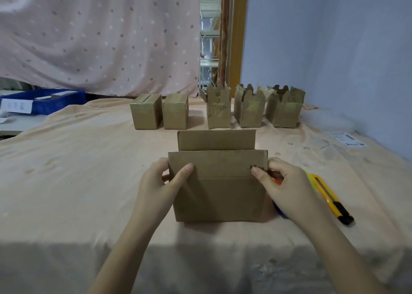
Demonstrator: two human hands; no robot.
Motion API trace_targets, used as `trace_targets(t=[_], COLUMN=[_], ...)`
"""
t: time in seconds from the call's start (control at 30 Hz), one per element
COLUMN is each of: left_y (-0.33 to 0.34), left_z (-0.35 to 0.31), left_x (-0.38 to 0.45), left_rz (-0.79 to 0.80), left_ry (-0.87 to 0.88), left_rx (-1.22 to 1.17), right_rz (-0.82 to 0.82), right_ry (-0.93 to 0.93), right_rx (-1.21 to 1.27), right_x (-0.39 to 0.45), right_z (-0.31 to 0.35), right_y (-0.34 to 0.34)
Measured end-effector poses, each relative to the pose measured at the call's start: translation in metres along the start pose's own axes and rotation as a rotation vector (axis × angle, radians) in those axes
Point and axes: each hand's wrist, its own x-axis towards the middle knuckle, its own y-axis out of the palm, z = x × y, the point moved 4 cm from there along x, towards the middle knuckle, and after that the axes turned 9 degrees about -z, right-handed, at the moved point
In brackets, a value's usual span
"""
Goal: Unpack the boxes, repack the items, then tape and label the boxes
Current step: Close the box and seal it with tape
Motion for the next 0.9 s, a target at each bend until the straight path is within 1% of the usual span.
trace_targets(t=[0.07, 0.2, 0.33, 0.43, 0.53, 0.73, 0.83, 0.9], left_y=[-0.004, -0.007, -0.004, 0.000, 0.006, 0.018, 0.021, 0.024], left_z=[0.001, 0.004, 0.010, 0.014, 0.021, 0.022, 0.021, 0.019], left_x=[-0.009, -0.017, -0.018, -0.019, -0.018, -0.008, -0.002, 0.002], left_rz=[-0.021, -0.075, -0.121, -0.116, -0.068, 0.065, 0.088, 0.087], left_ry=[0.009, 0.020, 0.009, 0.033, 0.017, 0.055, 0.069, 0.067], left_rx=[-0.001, 0.006, 0.002, 0.007, 0.010, 0.024, 0.041, 0.044], right_rz=[-0.026, -0.153, -0.173, -0.117, -0.054, 0.053, 0.100, 0.130], right_ry=[0.012, 0.071, 0.135, 0.169, 0.195, 0.092, 0.021, 0.025], right_rx=[0.005, 0.074, 0.093, 0.086, 0.035, -0.114, -0.184, -0.181], right_x=[-0.010, -0.019, -0.021, -0.021, -0.020, -0.004, 0.005, 0.009], right_z=[0.001, 0.004, 0.002, 0.002, 0.001, 0.006, 0.005, 0.002], right_y=[-0.004, -0.008, -0.004, -0.003, -0.001, 0.008, 0.014, 0.019])
